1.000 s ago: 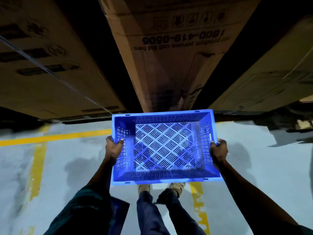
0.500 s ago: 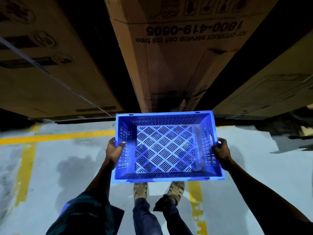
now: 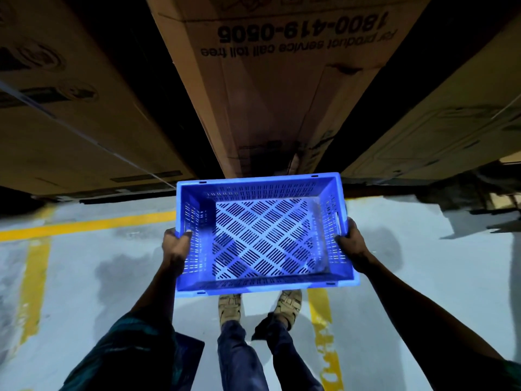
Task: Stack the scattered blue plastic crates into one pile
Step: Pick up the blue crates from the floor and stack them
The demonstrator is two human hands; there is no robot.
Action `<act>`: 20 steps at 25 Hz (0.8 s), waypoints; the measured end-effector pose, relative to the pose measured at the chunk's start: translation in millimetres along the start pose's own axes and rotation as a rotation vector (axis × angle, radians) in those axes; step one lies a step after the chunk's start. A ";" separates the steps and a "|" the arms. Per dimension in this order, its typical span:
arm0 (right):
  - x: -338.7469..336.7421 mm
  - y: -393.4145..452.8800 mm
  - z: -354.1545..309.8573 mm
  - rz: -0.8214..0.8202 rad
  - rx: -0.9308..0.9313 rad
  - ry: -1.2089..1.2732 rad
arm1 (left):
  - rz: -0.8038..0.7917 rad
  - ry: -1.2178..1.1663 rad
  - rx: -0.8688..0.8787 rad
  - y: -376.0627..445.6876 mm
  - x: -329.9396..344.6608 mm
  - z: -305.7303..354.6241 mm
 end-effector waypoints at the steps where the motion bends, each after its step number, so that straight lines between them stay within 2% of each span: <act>1: -0.9 -3.1 -1.6 -0.014 -0.034 -0.033 | -0.001 0.026 0.008 -0.6 0.4 -0.9; 7: 0.9 -10.8 5.8 -0.131 -0.105 -0.374 | -0.127 0.271 0.119 -12.4 -2.7 -9.0; 9: 6.4 -13.1 13.5 -0.061 -0.131 -0.559 | -0.132 0.345 0.105 -13.1 -6.8 -7.7; 10: 7.4 -16.3 16.6 -0.077 -0.107 -0.608 | -0.134 0.376 0.100 -13.8 -8.2 -8.1; 11: 7.6 -21.4 19.1 -0.129 -0.032 -0.533 | -0.143 0.402 0.104 -15.6 -8.7 -9.8; 12: 7.4 -22.2 24.0 -0.131 -0.038 -0.578 | -0.156 0.418 0.114 -17.8 -8.7 -10.7; 14: 6.2 -19.4 23.3 -0.106 0.043 -0.506 | -0.187 0.433 0.139 -20.4 -9.4 -11.4; 20: 5.7 -14.6 21.4 -0.117 -0.030 -0.714 | -0.251 0.444 0.212 -7.8 -18.1 -2.9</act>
Point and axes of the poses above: each hand's wrist, its own y-axis towards the middle knuckle, its own x-axis out of the palm, z = x × y, the point moved 1 cm from there along y, towards the middle knuckle, and after that the axes turned 6 degrees about z, right-handed, at the moved point
